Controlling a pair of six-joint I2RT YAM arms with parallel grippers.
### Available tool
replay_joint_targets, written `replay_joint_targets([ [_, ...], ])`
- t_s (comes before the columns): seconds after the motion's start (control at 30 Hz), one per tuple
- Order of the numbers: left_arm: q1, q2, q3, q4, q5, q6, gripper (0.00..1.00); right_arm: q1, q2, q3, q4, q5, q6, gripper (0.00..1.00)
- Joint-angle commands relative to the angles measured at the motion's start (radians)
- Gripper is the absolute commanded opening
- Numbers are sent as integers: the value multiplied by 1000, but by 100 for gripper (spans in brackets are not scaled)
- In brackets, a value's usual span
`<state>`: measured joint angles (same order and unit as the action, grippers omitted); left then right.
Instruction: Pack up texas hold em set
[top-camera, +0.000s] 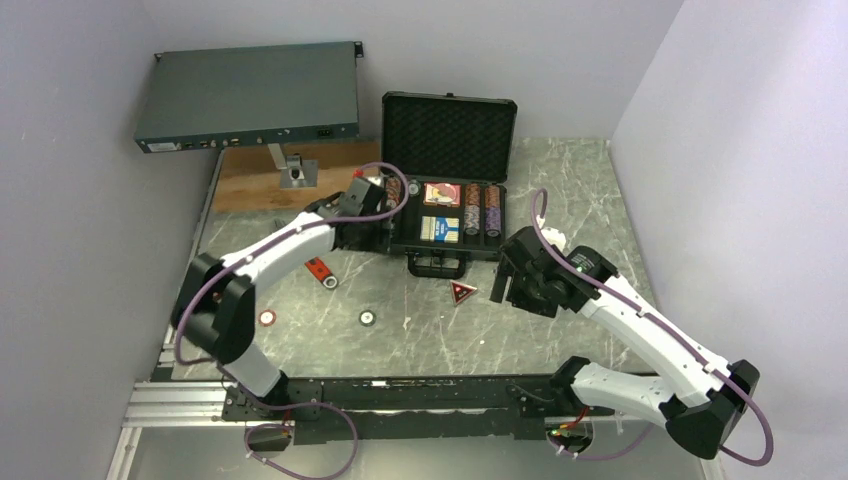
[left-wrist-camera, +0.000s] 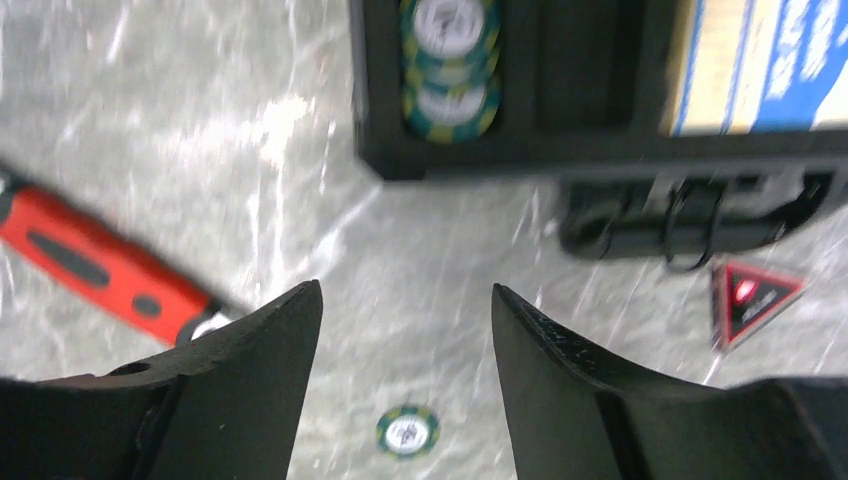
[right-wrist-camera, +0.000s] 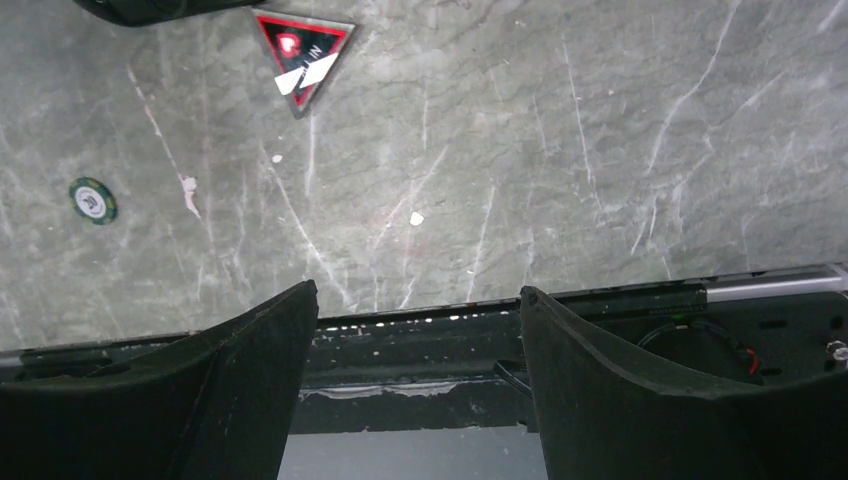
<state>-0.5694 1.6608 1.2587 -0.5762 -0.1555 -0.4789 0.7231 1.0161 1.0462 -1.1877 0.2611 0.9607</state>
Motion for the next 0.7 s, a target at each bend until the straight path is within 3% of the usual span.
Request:
replay_joint_targets([
  [0.0, -54, -173, -159, 5, -33, 34, 69, -2, -10, -35, 10, 2, 18, 76],
  [0.17, -168, -303, -322, -32, -85, -63, 70, -2, 49, -45, 70, -16, -20, 76],
  [0.37, -295, -465, -526, 58, -76, -128, 68, -2, 126, -30, 135, -44, -55, 76],
  [0.53, -302, -430, -541, 54, -32, -166, 66, -2, 143, -18, 148, -49, -52, 75],
  [0.67, -327, -346, -511, 29, -81, -173, 65, 0, 129, -21, 143, -54, -41, 75],
])
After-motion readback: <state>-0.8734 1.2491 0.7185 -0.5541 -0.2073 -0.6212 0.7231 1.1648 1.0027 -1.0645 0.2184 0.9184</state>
